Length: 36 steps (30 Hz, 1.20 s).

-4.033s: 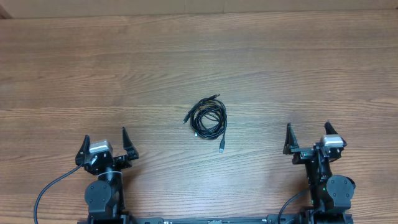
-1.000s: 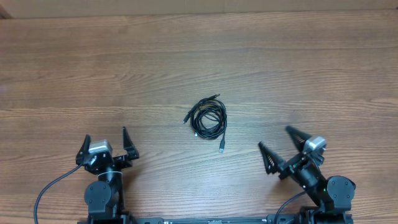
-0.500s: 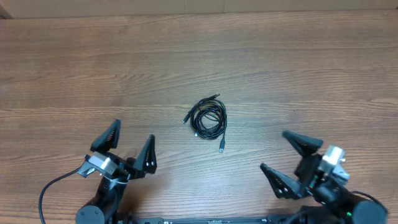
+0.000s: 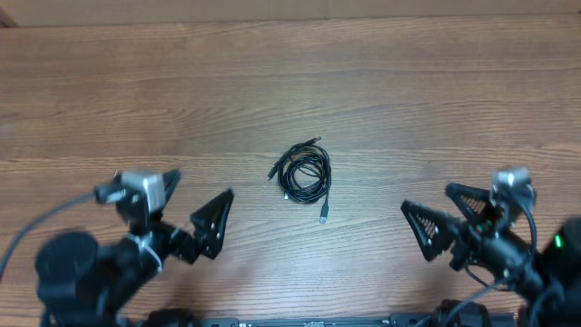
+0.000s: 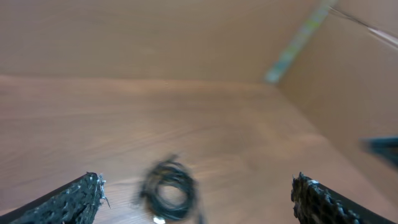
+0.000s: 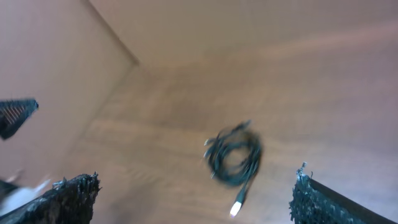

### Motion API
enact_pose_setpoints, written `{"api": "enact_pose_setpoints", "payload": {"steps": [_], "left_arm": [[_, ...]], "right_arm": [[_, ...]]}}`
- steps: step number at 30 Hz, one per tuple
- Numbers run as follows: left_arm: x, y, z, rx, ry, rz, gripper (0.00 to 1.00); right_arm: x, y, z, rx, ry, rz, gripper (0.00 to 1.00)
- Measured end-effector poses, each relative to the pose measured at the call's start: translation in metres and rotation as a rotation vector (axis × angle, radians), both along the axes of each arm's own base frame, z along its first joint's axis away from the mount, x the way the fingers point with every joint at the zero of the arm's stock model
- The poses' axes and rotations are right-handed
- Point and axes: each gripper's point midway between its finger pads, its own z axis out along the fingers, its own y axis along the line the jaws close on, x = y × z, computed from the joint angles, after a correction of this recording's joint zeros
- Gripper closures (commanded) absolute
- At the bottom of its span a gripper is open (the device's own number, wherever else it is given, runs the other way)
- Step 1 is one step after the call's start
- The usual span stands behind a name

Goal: Untangle cables
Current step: 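Move left gripper forward onto the black cable coil, then grasp the cable coil with left gripper and lift it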

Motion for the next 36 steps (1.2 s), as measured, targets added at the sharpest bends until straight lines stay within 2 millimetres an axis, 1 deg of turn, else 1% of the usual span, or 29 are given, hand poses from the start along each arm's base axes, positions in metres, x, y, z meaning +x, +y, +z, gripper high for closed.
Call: {"api": "enact_pose_setpoints", "payload": {"steps": [3,6,9,12,15,16,18,21,24,28,32,36], "left_arm": [[0.008,-0.013,0.005,-0.040,0.036,-0.096,0.00],[0.020,-0.019,-0.001,-0.085,0.110,-0.138,0.00],[0.033,-0.020,-0.018,-0.132,0.253,-0.127,0.00],[0.040,-0.024,-0.039,-0.131,0.431,-0.100,0.00],[0.043,-0.032,-0.060,-0.041,0.594,-0.068,0.00],[0.046,-0.037,-0.064,0.010,0.627,-0.065,0.00],[0.059,-0.054,-0.067,0.117,0.638,-0.069,0.00],[0.074,-0.074,-0.073,0.180,0.630,-0.081,0.01],[0.082,-0.088,-0.096,0.236,0.685,-0.091,0.00],[0.094,-0.091,-0.136,0.270,0.824,-0.041,0.00],[0.104,-0.099,-0.172,0.275,0.942,-0.030,0.00],[0.109,-0.111,-0.199,0.240,1.051,-0.026,0.03]], "right_arm": [[-0.002,0.009,-0.018,0.080,0.161,0.055,0.00],[-0.001,0.015,-0.024,0.131,0.240,0.087,0.00],[0.005,0.012,-0.029,0.147,0.287,0.063,0.00],[0.012,0.001,-0.040,0.133,0.347,-0.038,0.00],[0.014,-0.013,-0.049,0.117,0.423,-0.155,0.00],[0.014,-0.016,-0.050,0.114,0.440,-0.180,0.00],[0.020,-0.023,-0.048,0.109,0.474,-0.232,0.00],[0.027,-0.027,-0.052,0.105,0.523,-0.259,0.00],[0.032,-0.030,-0.067,0.102,0.615,-0.276,0.00],[0.037,-0.033,-0.082,0.098,0.698,-0.289,0.00],[0.039,-0.033,-0.090,0.100,0.751,-0.293,0.00],[0.041,-0.033,-0.095,0.100,0.783,-0.293,0.00]]}}
